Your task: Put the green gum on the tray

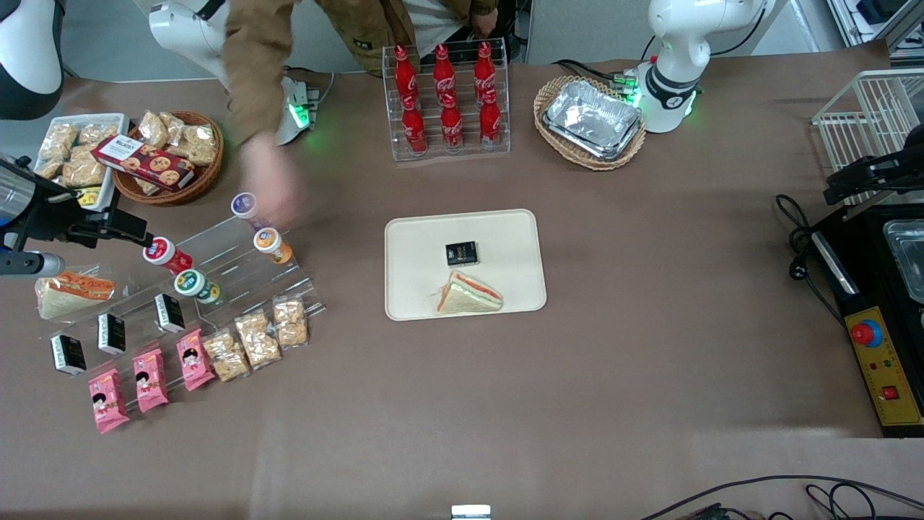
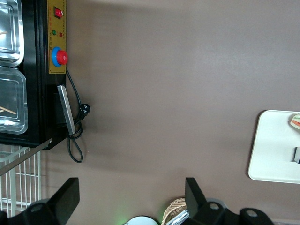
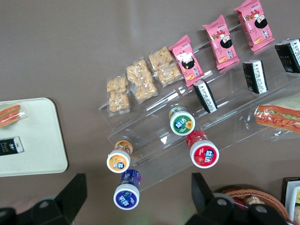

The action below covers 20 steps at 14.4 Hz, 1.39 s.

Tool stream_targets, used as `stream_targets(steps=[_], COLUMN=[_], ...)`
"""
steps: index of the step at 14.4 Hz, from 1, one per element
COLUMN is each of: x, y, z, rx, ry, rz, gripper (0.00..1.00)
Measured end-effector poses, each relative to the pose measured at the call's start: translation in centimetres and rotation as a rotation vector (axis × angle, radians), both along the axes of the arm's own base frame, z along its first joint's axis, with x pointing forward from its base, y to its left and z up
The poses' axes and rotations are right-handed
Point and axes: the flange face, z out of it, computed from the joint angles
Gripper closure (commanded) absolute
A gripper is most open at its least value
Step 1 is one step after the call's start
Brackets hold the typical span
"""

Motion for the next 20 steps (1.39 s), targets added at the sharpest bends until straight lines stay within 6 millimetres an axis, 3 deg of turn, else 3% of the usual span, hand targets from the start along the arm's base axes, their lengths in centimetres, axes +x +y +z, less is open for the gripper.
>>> stream_targets(steps=[14,20], x=[0.0,-0.3], y=[-0.4,-6.4], z=[-0.8,-5.1], rx=[0.005,0.046], ry=[0.028,0.025], rz=[0.043,0.279], gripper=[0.00,0.00])
